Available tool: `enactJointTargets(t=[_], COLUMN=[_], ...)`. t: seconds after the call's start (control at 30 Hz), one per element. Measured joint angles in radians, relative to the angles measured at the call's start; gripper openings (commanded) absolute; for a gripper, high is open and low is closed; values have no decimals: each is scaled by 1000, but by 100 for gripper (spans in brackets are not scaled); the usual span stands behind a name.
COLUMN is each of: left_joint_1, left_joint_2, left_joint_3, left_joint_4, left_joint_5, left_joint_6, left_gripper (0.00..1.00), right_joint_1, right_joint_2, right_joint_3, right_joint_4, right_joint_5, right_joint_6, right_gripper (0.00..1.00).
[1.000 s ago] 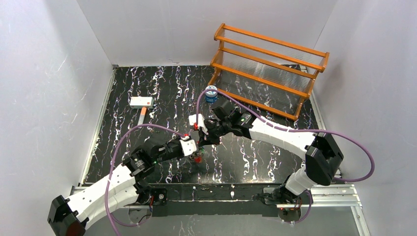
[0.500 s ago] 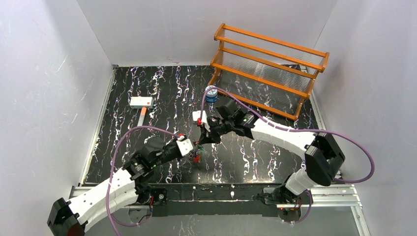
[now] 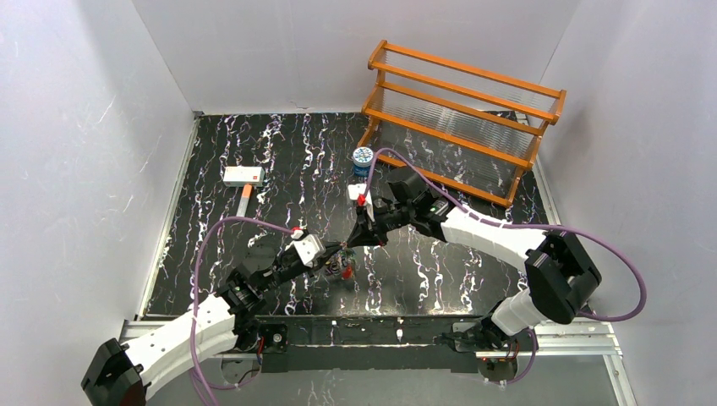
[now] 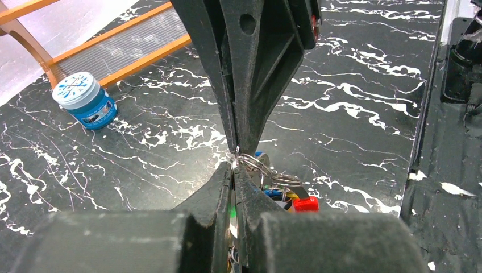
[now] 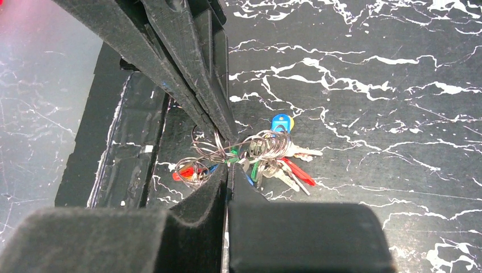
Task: Put the keys on the keyring
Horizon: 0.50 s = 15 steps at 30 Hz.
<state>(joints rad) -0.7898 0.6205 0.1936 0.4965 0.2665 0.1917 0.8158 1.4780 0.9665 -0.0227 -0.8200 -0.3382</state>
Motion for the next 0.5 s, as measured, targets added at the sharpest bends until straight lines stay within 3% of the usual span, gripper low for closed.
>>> enactJointTargets(t=[0.1,0.5], left_joint_1=[0,0], left_joint_2=[1,0], left_joint_3=[-7,-21], left_joint_4=[23,74], left_joint_5=[0,-3], left_joint_6=[-16,-43], left_gripper=[0,0], right_joint_1=[-4,-5], right_joint_2=[0,-5], right_joint_3=[-18,-96], right_joint_4=[36,162], right_joint_5=[-21,-34], right_joint_6=[14,74], right_gripper=[12,52])
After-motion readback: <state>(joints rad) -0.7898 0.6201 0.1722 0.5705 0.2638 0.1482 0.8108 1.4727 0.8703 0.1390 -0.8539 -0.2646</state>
